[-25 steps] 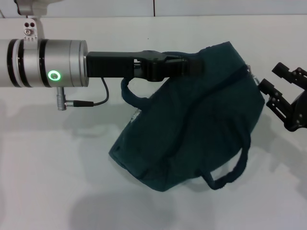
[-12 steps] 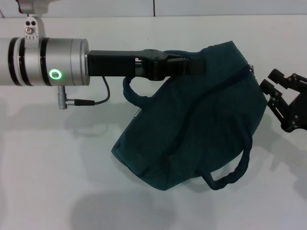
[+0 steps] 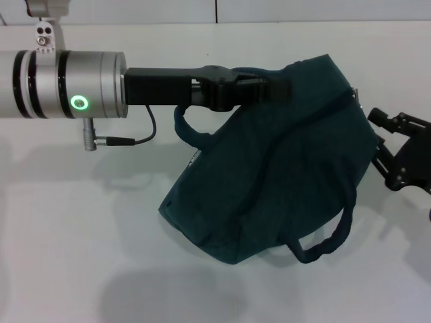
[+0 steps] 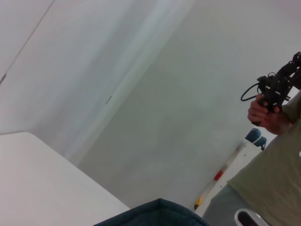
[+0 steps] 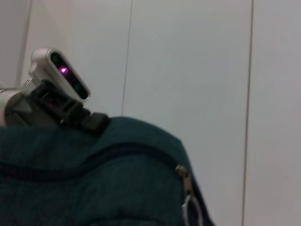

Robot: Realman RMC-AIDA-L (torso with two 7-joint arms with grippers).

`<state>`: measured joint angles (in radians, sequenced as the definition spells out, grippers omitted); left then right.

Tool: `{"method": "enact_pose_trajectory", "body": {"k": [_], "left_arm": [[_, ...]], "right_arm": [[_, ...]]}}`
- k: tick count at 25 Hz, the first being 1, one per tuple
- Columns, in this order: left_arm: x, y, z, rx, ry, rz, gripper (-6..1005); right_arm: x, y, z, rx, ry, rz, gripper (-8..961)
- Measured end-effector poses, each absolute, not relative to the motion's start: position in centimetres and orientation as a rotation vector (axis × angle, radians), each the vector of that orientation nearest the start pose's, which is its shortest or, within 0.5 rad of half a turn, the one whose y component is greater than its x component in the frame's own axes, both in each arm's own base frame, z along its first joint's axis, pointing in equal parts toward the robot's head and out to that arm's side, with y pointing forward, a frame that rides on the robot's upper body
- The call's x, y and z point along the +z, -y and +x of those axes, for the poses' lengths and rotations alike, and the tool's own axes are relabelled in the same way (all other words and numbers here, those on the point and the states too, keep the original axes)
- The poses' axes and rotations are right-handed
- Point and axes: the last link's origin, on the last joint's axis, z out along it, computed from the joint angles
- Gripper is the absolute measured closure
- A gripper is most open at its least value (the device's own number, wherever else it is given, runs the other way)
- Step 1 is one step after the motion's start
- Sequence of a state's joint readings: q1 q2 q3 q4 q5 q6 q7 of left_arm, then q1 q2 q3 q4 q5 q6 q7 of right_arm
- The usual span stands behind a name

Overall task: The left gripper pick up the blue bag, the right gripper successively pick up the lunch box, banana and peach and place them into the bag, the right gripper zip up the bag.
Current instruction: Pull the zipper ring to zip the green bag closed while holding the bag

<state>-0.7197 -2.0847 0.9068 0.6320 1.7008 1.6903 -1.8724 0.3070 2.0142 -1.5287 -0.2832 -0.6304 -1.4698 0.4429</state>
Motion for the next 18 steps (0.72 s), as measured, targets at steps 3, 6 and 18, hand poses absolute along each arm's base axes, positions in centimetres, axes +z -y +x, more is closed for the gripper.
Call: {"method": "enact_pose_trajectory", "body": {"k": [3,6,18], "left_arm": [[-1.1,-35.1,-14.8,-1.136,0.994,-2.944,944],[-1.0,-35.1,-14.7,-1.139,0.992,-2.943,944],[-1.1,-35.1,-15.1,-1.138,1.011,-2.927,944]], "right_arm": [[-2.2,-28.0,29.0,0.947,-0.142,-2.196,732],[-2.7,-28.0,28.5,0.951,-0.114,-2.227,743],[-2.5,-27.8,27.8,1.0,-0.078,-2.219,784]]}}
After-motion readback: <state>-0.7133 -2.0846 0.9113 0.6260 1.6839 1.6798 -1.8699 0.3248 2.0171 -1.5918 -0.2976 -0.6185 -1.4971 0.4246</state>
